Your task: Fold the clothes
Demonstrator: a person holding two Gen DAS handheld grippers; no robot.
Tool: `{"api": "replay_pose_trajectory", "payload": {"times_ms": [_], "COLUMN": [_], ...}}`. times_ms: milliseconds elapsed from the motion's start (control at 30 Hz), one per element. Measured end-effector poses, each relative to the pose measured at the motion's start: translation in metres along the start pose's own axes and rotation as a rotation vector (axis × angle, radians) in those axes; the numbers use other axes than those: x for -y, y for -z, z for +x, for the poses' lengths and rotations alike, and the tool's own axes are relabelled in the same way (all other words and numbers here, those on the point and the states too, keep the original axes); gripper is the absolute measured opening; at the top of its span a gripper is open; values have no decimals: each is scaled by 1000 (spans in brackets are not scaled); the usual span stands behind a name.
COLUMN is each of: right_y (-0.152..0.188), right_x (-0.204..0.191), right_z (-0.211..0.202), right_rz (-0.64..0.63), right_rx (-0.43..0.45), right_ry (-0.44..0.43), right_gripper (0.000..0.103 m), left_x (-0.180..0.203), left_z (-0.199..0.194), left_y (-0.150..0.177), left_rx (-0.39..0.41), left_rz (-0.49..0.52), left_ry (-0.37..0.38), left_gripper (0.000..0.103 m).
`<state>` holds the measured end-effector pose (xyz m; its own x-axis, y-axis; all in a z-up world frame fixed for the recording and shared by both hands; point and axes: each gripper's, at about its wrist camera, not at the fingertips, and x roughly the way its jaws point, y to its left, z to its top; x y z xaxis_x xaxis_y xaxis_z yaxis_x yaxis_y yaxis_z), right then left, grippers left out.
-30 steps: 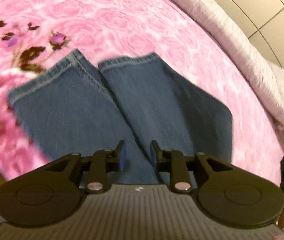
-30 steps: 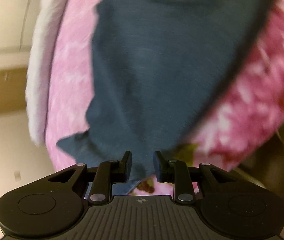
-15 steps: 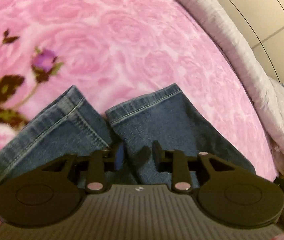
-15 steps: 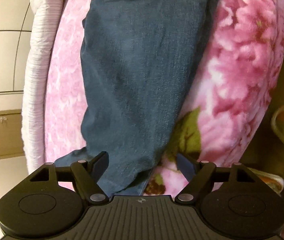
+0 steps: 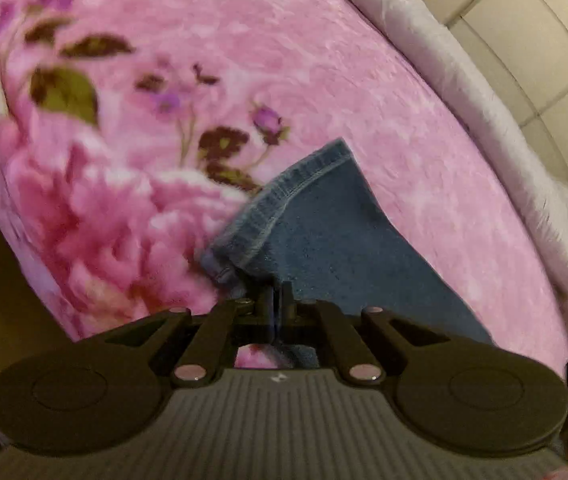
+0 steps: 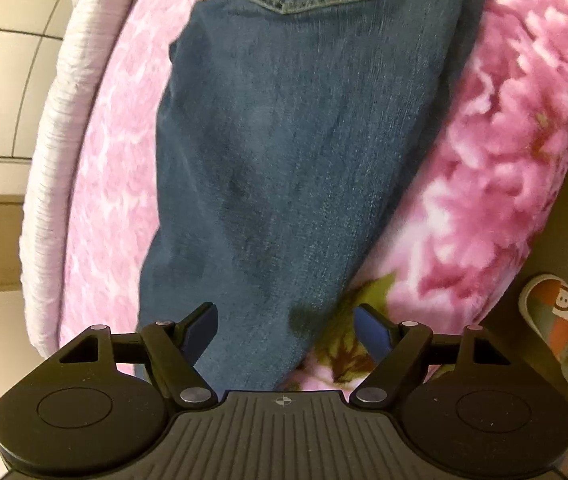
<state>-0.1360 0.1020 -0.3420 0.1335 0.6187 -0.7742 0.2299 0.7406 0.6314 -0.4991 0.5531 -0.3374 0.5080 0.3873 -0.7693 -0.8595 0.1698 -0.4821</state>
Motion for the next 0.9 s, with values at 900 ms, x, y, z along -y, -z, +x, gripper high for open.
{"api": "replay_pose_trajectory", "payload": {"times_ms": [900], "right_y": [16], "right_x": [-37], "right_z": [-2], "right_rz": [-507], "right_rx": [37], "right_ry": [352], "right_gripper": [78], "left_x": [107], "left_z": [-26], "left_y": [24], "left_rx": [-128], "left_rz": [665], "left_ry": [-152], "left_gripper": [13]}}
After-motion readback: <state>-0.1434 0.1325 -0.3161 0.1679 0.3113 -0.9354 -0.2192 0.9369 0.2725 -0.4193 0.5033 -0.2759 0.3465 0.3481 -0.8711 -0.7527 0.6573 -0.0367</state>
